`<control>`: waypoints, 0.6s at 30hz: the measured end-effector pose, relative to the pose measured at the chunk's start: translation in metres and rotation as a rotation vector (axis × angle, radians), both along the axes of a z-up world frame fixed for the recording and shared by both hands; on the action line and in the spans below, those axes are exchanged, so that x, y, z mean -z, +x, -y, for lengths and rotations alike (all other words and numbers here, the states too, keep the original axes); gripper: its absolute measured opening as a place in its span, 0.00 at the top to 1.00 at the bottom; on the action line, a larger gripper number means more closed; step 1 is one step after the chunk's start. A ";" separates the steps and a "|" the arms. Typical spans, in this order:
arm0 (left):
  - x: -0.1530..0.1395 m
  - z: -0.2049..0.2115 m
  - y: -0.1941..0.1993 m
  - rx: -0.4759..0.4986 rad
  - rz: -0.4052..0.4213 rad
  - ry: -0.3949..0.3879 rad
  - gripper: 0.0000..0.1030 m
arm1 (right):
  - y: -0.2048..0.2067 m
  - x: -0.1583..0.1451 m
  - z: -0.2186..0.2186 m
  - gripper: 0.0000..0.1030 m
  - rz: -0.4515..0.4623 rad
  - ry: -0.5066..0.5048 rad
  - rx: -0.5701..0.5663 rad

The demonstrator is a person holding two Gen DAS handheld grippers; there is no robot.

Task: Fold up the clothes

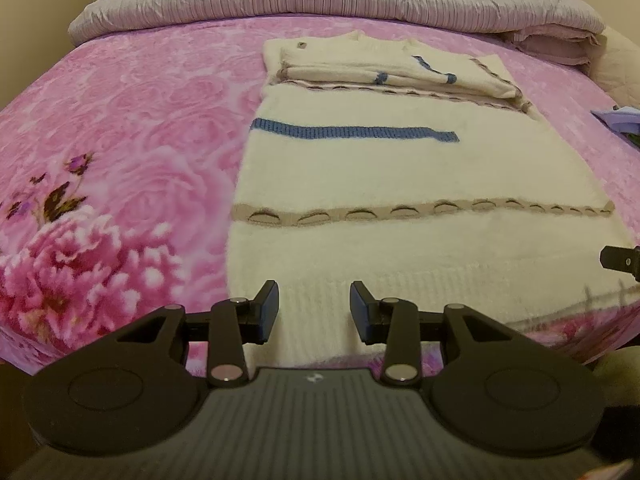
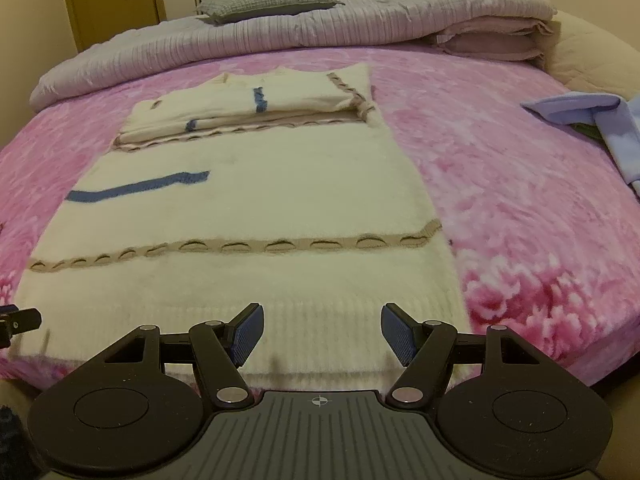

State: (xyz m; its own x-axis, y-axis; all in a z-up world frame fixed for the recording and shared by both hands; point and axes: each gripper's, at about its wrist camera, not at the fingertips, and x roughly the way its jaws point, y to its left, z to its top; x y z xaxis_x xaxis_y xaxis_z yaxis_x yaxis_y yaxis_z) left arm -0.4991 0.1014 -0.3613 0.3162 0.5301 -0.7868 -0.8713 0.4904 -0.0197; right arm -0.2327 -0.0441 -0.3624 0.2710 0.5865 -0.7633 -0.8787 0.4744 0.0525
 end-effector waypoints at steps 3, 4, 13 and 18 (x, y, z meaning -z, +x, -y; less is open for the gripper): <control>0.000 -0.013 -0.015 -0.002 0.061 -0.031 0.66 | 0.012 -0.001 0.004 0.33 -0.041 0.031 -0.008; 0.000 -0.021 -0.025 -0.012 0.105 -0.053 0.66 | 0.024 -0.003 0.010 0.33 -0.090 0.067 -0.008; 0.015 -0.066 -0.085 -0.089 0.322 -0.191 0.65 | 0.139 0.002 0.073 0.34 -0.444 0.312 0.117; 0.036 -0.065 -0.089 -0.028 0.455 -0.343 0.65 | 0.167 0.016 0.081 0.34 -0.559 0.316 0.132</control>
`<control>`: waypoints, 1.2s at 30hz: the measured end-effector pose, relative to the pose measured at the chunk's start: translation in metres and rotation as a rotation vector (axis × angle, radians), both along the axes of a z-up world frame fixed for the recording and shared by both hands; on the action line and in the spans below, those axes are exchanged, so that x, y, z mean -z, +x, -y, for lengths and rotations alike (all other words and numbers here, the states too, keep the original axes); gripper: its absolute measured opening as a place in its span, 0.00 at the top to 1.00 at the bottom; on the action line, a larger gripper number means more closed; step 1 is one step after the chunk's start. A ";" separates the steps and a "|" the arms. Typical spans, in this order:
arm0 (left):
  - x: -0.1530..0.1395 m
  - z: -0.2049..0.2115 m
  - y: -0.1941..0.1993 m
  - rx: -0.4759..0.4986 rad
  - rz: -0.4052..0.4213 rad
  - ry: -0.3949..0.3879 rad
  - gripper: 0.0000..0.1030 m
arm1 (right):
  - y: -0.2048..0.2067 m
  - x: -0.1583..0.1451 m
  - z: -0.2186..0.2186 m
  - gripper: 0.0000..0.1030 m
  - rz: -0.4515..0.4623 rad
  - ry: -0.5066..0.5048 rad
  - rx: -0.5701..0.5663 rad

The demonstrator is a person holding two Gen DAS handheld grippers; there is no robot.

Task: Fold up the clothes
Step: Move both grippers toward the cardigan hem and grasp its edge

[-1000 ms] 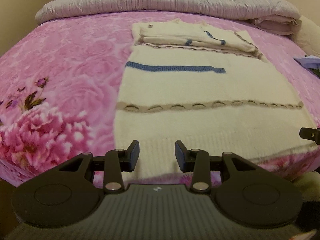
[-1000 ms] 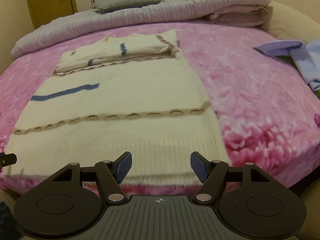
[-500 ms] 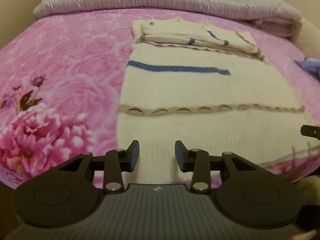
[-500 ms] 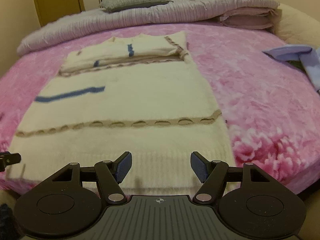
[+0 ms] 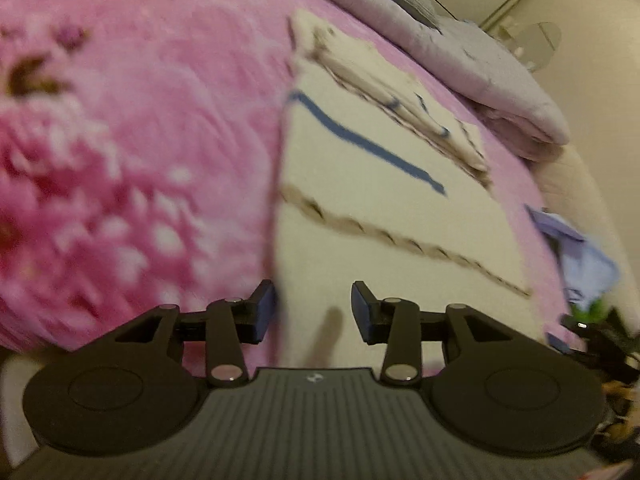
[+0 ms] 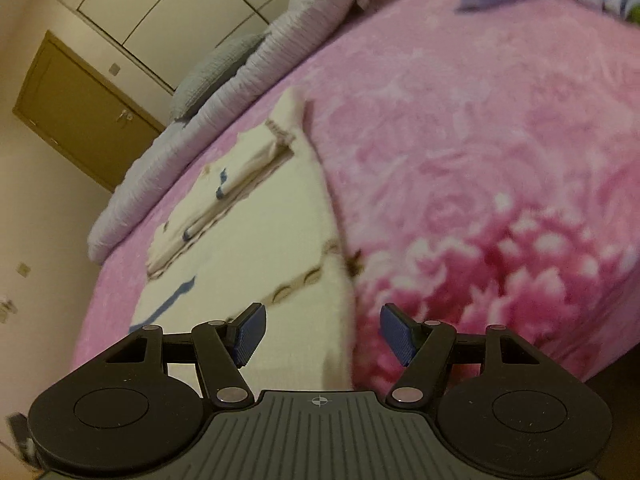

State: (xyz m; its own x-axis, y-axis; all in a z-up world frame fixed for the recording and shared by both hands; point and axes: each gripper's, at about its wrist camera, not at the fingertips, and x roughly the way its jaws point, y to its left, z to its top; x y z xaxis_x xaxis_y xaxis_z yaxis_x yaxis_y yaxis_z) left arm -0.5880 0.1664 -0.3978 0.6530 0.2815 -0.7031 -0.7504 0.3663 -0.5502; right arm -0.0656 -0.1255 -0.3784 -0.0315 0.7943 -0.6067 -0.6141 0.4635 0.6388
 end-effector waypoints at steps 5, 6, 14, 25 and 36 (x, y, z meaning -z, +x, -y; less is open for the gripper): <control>0.018 -0.005 -0.017 -0.061 0.155 -0.089 0.64 | 0.020 0.020 -0.002 0.44 -0.147 -0.017 -0.055; 0.022 -0.008 -0.021 -0.076 0.188 -0.114 0.63 | 0.024 0.025 -0.003 0.44 -0.168 -0.032 -0.047; 0.035 -0.012 -0.022 -0.015 0.257 -0.149 0.74 | 0.029 0.037 -0.009 0.53 -0.269 0.012 -0.091; 0.052 -0.030 -0.005 -0.002 0.367 -0.213 0.91 | 0.023 0.052 -0.030 0.76 -0.349 0.051 -0.132; 0.008 -0.010 -0.018 0.042 0.307 0.006 0.95 | 0.007 0.020 -0.015 0.91 -0.239 0.107 -0.134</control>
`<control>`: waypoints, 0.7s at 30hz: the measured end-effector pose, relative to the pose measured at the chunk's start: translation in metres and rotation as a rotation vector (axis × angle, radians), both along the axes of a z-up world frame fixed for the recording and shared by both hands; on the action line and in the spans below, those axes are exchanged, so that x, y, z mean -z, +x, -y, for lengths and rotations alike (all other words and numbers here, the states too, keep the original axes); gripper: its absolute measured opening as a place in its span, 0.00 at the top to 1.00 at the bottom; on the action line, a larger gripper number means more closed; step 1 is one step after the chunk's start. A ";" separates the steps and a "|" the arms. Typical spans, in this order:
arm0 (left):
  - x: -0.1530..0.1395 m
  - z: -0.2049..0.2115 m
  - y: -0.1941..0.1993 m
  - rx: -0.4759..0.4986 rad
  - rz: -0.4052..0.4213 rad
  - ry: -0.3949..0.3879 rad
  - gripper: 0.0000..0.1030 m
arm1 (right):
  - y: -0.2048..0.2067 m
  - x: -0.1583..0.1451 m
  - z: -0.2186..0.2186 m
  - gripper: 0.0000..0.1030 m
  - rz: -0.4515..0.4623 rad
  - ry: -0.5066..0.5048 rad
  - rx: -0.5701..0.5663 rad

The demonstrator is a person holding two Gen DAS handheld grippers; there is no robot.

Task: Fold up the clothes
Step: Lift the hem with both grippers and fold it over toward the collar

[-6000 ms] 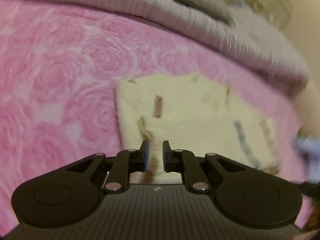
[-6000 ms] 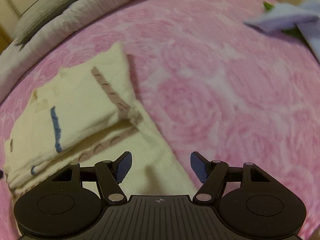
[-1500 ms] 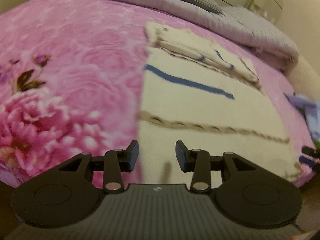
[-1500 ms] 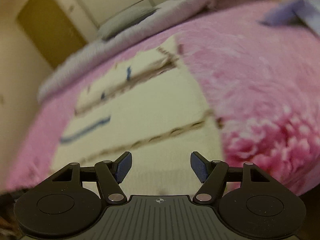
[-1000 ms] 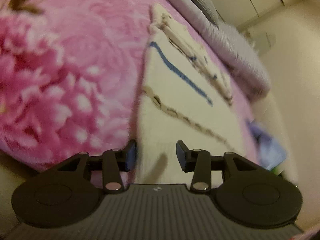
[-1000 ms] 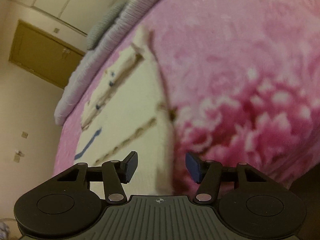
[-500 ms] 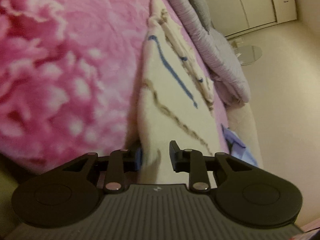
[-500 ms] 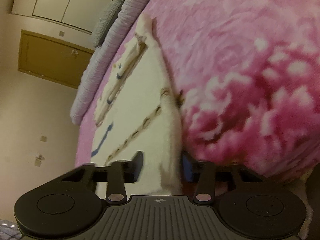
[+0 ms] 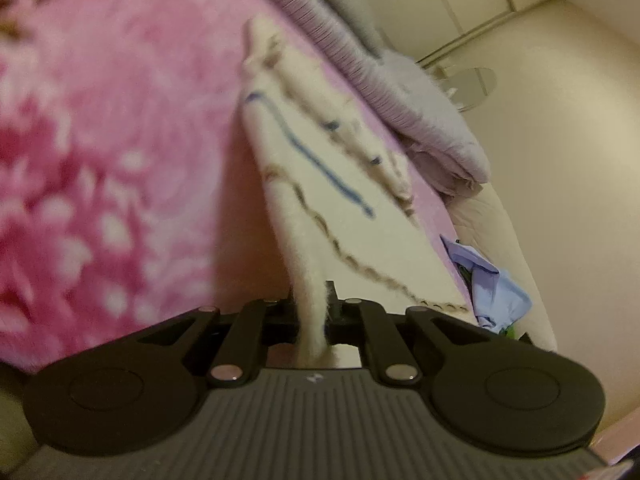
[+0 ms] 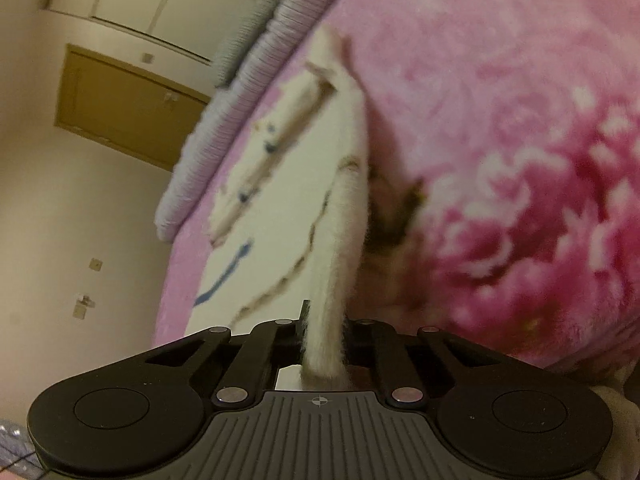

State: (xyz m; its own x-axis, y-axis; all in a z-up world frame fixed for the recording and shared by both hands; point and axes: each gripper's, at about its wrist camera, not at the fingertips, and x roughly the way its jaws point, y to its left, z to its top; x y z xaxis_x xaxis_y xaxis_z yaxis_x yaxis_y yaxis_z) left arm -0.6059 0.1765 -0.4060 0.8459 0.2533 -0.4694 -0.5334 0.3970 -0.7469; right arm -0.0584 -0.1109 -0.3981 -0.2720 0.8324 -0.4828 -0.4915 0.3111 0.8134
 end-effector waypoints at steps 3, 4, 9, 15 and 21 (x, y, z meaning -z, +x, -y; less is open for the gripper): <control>-0.023 0.008 -0.007 0.006 0.013 0.069 0.95 | -0.008 -0.021 0.010 0.91 0.037 0.051 -0.003; -0.031 0.011 -0.011 0.006 0.017 0.089 0.95 | -0.012 -0.027 0.014 0.91 0.046 0.064 -0.009; -0.042 0.044 -0.039 0.001 0.026 0.098 0.95 | -0.035 -0.048 0.048 0.91 0.075 0.109 -0.022; -0.045 0.101 -0.078 0.023 0.034 0.033 0.95 | -0.071 -0.059 0.094 0.91 0.048 0.104 -0.012; -0.075 0.084 -0.076 0.030 0.106 0.064 0.95 | -0.077 -0.079 0.100 0.91 0.068 0.120 -0.018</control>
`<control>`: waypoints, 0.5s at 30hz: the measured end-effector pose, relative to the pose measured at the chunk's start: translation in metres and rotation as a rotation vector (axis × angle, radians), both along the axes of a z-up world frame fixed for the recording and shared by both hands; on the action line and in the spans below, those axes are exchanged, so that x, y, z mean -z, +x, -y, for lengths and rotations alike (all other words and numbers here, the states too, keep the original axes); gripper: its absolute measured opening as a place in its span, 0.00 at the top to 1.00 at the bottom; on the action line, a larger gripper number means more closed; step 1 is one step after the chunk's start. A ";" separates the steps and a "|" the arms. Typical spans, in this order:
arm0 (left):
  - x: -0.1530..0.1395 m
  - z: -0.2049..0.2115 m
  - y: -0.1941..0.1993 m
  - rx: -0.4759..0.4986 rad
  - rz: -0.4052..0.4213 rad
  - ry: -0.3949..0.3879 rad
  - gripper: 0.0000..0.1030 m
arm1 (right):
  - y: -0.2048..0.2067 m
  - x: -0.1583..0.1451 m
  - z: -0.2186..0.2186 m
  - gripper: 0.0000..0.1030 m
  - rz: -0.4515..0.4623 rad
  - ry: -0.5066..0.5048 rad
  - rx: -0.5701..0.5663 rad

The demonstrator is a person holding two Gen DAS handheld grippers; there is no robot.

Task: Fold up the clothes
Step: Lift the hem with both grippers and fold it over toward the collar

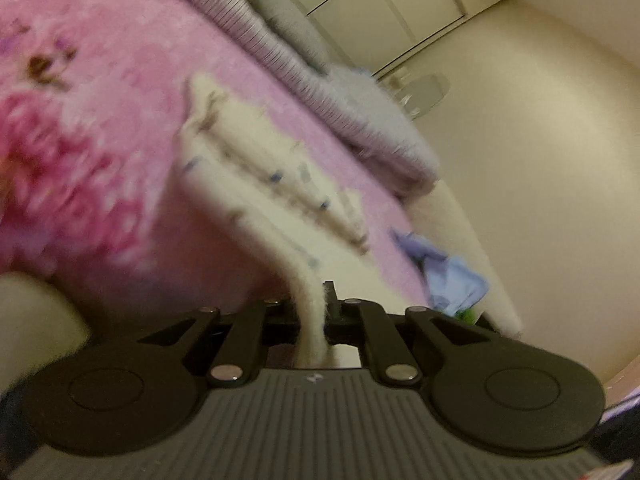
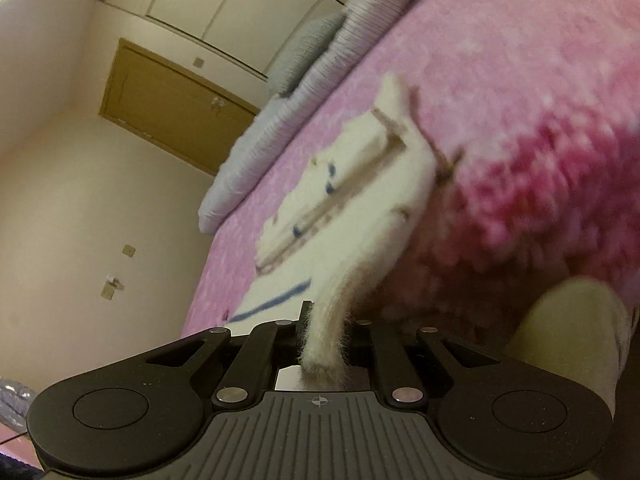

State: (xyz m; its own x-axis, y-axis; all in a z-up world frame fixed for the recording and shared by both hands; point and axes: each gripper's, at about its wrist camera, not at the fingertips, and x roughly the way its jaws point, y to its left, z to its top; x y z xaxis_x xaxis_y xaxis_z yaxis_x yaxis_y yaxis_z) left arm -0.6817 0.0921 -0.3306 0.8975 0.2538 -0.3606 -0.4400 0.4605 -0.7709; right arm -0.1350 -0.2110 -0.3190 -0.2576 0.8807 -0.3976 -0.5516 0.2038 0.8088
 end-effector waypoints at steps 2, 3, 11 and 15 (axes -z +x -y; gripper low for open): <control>-0.011 -0.030 0.015 0.003 0.040 0.014 0.94 | 0.011 -0.014 -0.019 0.91 0.035 0.041 -0.006; -0.014 -0.047 0.025 -0.001 0.052 0.017 0.94 | 0.017 -0.020 -0.028 0.91 0.053 0.061 -0.009; 0.006 -0.206 0.111 -0.145 -0.007 -0.031 0.77 | 0.098 -0.020 -0.185 0.76 0.034 0.043 0.104; 0.023 -0.245 0.117 -0.202 -0.056 -0.051 0.72 | 0.136 0.005 -0.234 0.24 -0.026 -0.004 0.219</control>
